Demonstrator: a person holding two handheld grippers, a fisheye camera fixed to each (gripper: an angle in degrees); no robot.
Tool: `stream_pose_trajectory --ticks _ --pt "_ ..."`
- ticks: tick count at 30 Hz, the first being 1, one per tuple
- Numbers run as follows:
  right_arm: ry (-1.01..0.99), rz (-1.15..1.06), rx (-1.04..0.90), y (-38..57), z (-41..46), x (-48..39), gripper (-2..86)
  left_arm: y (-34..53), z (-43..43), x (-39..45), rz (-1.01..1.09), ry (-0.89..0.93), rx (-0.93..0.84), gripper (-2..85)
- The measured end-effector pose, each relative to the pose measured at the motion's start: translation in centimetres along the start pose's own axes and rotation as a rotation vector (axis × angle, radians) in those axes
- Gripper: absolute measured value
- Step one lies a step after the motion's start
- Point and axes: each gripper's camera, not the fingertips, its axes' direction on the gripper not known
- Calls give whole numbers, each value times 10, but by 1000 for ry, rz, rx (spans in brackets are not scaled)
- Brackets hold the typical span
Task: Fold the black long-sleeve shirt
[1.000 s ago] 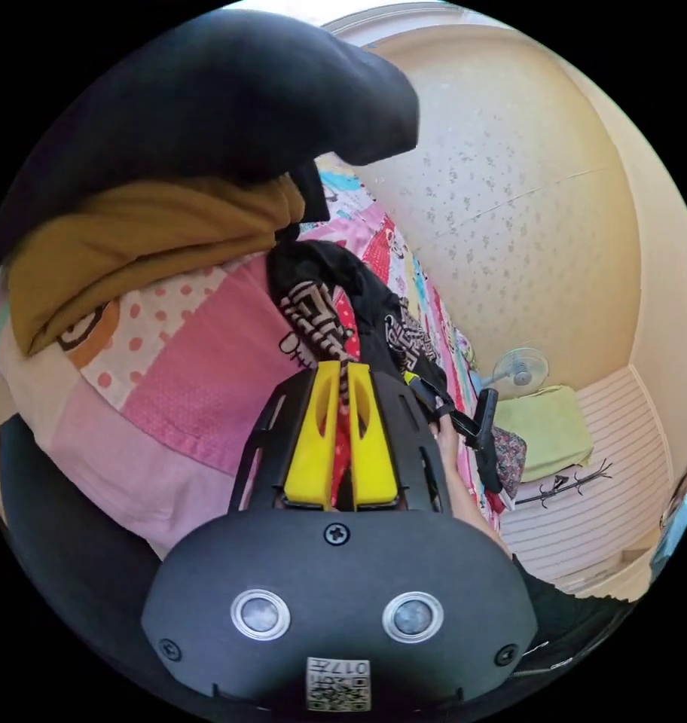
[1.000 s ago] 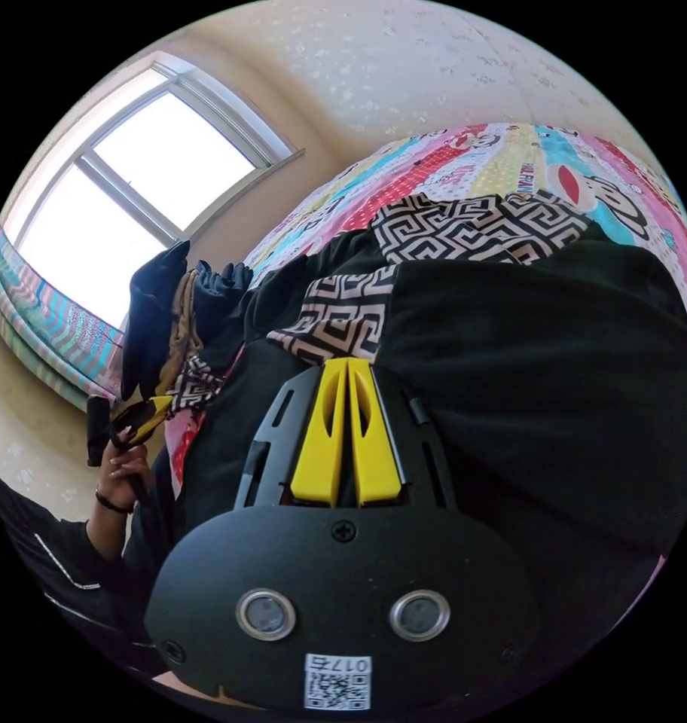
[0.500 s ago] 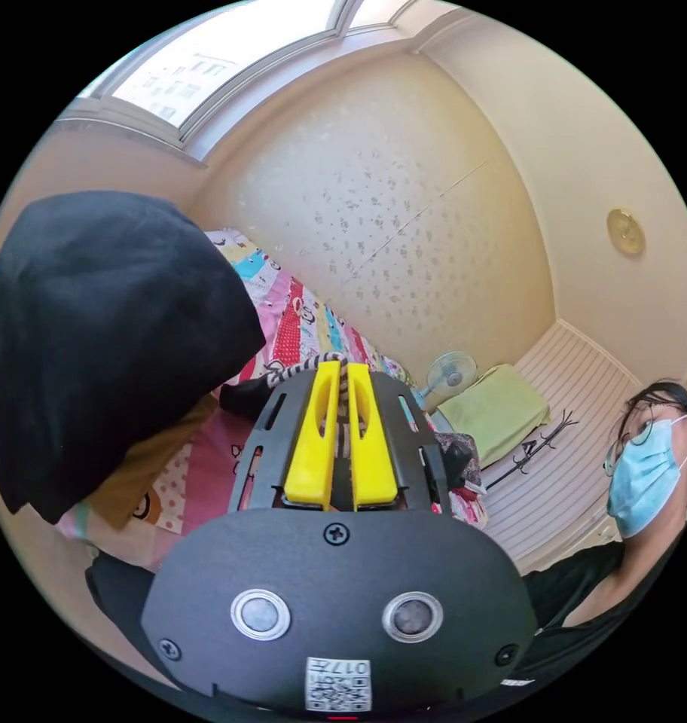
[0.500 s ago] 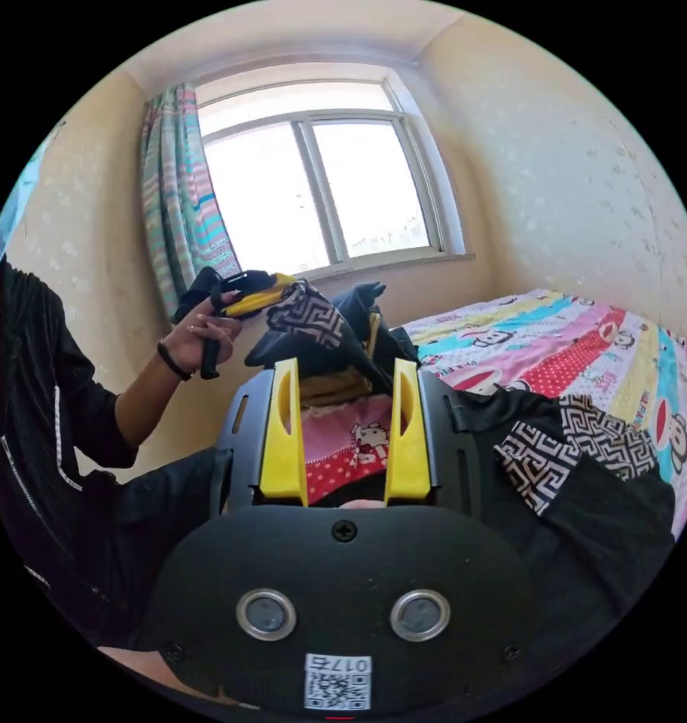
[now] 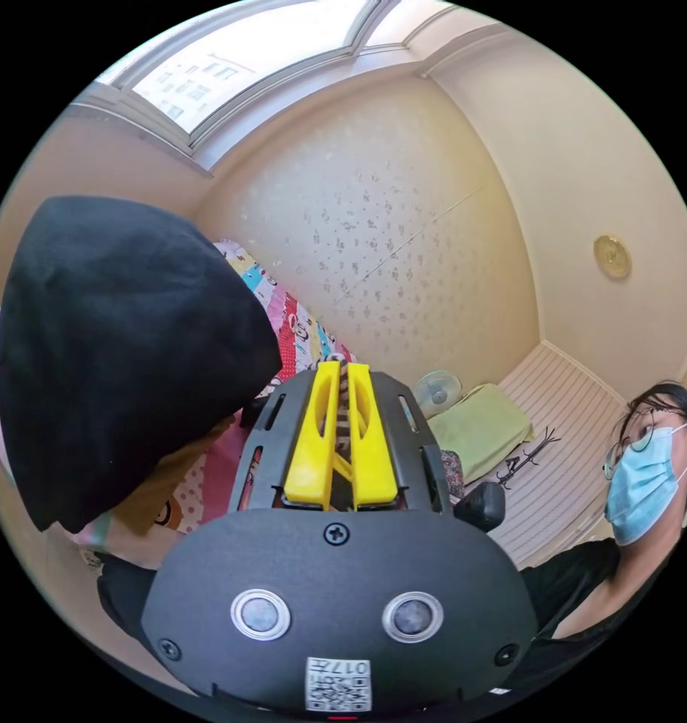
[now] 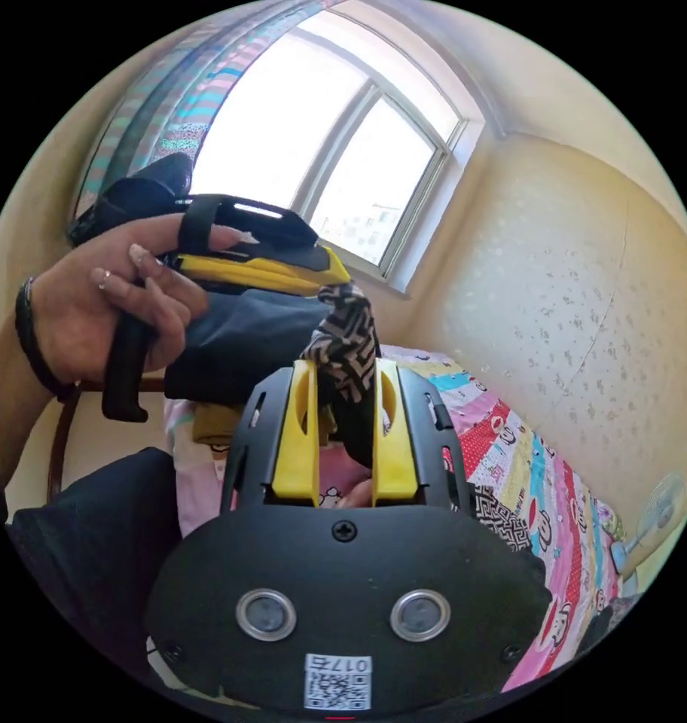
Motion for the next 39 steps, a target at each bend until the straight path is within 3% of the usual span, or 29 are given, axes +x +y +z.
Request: stream_pose_trajectory --ticks 3,7,14,20,26,30,33,39 --pt "-34 -1 51 -4 -5 13 22 -1 -5 -15 -20 14 9 24" --pt "-42 19 -45 -27 11 51 8 7 -18 -30 -17 23 33 41" --pt "-363 224 -70 -70 36 203 11 43 -16 -40 -76 95 50 38" --pt "-629 420 -207 11 66 234 57 47 -24 -27 -3 156 40 25" --pt "-834 820 -238 132 99 214 88 41 -27 6 274 226 -163 8" --pt "-1002 1161 -134 197 122 206 88 51 -12 45 494 170 -374 8" --pt "-1108 1268 -160 210 141 198 103 68 5 73 614 113 -473 8" --pt "-1222 1270 -168 197 125 176 121 114 53 107 705 137 -609 7"
